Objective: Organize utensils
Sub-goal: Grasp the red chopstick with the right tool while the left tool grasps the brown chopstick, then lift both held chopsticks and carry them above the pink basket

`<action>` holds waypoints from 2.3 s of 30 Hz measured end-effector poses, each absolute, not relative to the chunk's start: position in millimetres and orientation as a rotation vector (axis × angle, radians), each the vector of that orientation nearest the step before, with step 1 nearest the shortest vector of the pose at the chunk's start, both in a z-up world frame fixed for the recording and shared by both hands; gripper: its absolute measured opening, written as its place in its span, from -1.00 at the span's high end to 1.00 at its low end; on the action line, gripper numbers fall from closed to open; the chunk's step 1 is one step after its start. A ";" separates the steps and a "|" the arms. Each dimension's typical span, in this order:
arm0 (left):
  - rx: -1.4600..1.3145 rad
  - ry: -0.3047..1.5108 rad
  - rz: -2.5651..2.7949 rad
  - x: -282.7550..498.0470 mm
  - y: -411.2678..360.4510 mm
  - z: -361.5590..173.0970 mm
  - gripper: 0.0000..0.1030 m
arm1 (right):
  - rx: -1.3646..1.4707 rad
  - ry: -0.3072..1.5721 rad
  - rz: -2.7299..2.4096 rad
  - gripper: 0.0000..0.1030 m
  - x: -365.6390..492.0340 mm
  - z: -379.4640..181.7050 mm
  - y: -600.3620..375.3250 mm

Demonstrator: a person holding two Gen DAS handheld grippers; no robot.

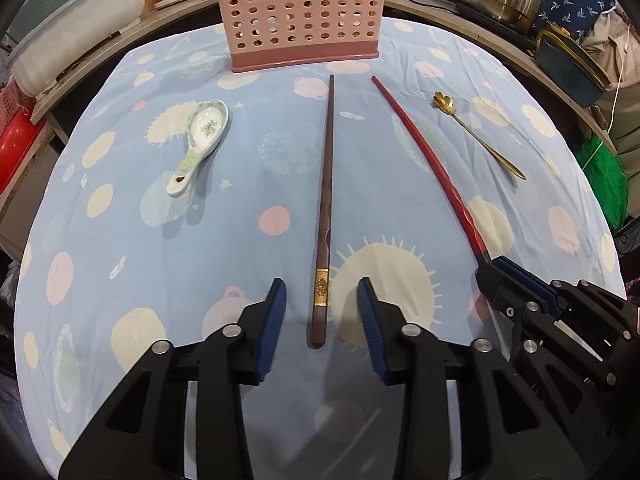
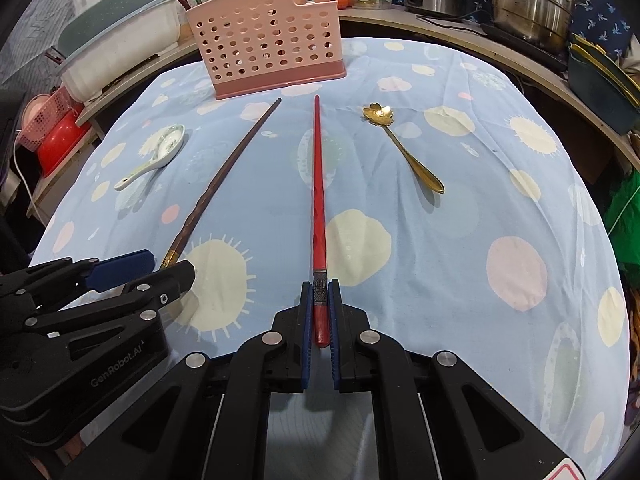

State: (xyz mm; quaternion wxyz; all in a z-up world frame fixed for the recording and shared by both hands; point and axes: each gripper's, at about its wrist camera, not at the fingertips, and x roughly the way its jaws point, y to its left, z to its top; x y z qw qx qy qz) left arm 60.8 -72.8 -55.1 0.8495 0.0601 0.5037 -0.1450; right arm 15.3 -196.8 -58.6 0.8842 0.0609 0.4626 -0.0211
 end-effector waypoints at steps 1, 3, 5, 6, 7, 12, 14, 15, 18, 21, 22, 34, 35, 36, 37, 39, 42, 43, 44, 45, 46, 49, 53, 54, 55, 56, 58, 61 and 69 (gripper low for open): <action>0.128 1.060 -0.307 60.5 -72.7 -55.1 0.45 | 0.128 0.962 -0.043 0.86 14.9 -58.6 -197.1; 0.128 1.059 -0.307 60.3 -72.0 -55.4 0.59 | 0.129 0.961 -0.041 0.86 14.4 -58.5 -197.1; 0.124 1.059 -0.313 59.5 -70.9 -55.0 0.78 | 0.131 0.960 -0.039 0.86 13.7 -58.1 -197.3; 0.125 1.059 -0.317 59.1 -70.3 -54.6 0.84 | 0.132 0.959 -0.039 0.86 13.2 -57.5 -197.1; 0.127 1.059 -0.316 58.6 -69.7 -54.2 0.85 | 0.132 0.957 -0.039 0.86 13.0 -56.8 -196.6; 0.118 1.055 -0.317 55.7 -64.6 -49.7 0.85 | 0.129 0.941 -0.034 0.86 9.8 -49.3 -193.9; 0.111 1.050 -0.310 54.7 -61.9 -45.6 0.85 | 0.128 0.931 -0.030 0.86 8.2 -44.1 -192.8; 0.108 1.045 -0.307 54.5 -60.6 -42.9 0.85 | 0.128 0.926 -0.028 0.86 7.5 -41.3 -192.4; 0.108 1.023 -0.292 53.4 -56.6 -33.0 0.86 | 0.129 0.898 -0.021 0.86 4.5 -29.2 -191.1; 0.107 0.995 -0.278 52.0 -51.8 -20.4 0.86 | 0.135 0.864 -0.015 0.86 2.3 -14.1 -190.4; 0.104 0.987 -0.276 51.6 -50.6 -16.5 0.85 | 0.137 0.849 -0.013 0.86 1.7 -7.8 -190.5; 0.078 0.905 -0.248 57.0 -30.3 32.2 0.85 | 0.141 0.702 0.007 0.87 5.4 63.2 -191.2; 0.079 0.899 -0.246 57.0 -29.7 35.7 0.85 | 0.146 0.691 0.011 0.87 6.8 69.3 -191.9; 0.080 0.893 -0.244 58.0 -28.8 40.1 0.85 | 0.148 0.679 0.015 0.87 8.1 75.2 -192.7; 0.082 0.888 -0.241 58.8 -28.2 44.2 0.85 | 0.147 0.666 0.015 0.86 9.7 80.9 -193.5; 0.084 0.878 -0.239 60.8 -26.7 53.1 0.85 | 0.141 0.644 0.014 0.87 11.8 90.5 -193.9; 0.098 0.856 -0.229 64.3 -25.6 66.1 0.85 | 0.135 0.609 0.013 0.87 15.7 105.7 -194.8; 0.100 0.848 -0.228 65.5 -25.0 70.3 0.85 | 0.134 0.601 0.013 0.87 16.8 108.6 -195.0; 0.101 0.841 -0.226 66.8 -24.0 74.5 0.85 | 0.134 0.590 0.012 0.87 18.0 113.3 -195.2; 0.104 0.835 -0.224 68.1 -23.7 78.1 0.85 | 0.134 0.583 0.012 0.87 19.1 116.3 -195.5; 0.109 0.826 -0.221 69.5 -23.2 82.1 0.85 | 0.135 0.575 0.011 0.87 20.4 119.4 -195.9; 0.122 0.801 -0.212 73.5 -21.2 90.6 0.85 | 0.135 0.561 0.011 0.87 23.1 125.3 -196.5; 0.112 0.779 -0.208 80.3 -16.5 100.8 0.85 | 0.135 0.555 0.015 0.87 26.4 127.9 -195.7; 0.112 0.771 -0.206 81.0 -15.3 103.5 0.85 | 0.136 0.554 0.017 0.87 26.6 128.2 -195.7; 0.111 0.761 -0.206 82.8 -13.8 107.2 0.84 | 0.137 0.554 0.019 0.87 27.4 128.4 -195.8; 0.107 0.757 -0.210 84.8 -12.1 110.2 0.83 | 0.138 0.553 0.019 0.87 27.7 128.6 -195.4; 0.098 0.749 -0.214 88.1 -8.0 116.1 0.82 | 0.139 0.555 0.020 0.87 29.3 128.3 -195.1; 0.103 0.749 -0.223 90.1 -5.6 118.2 0.85 | 0.145 0.559 0.022 0.87 30.8 127.0 -195.5; 0.047 0.821 -0.273 82.8 5.0 92.0 0.84 | 0.151 0.562 0.017 0.87 27.2 121.6 -193.0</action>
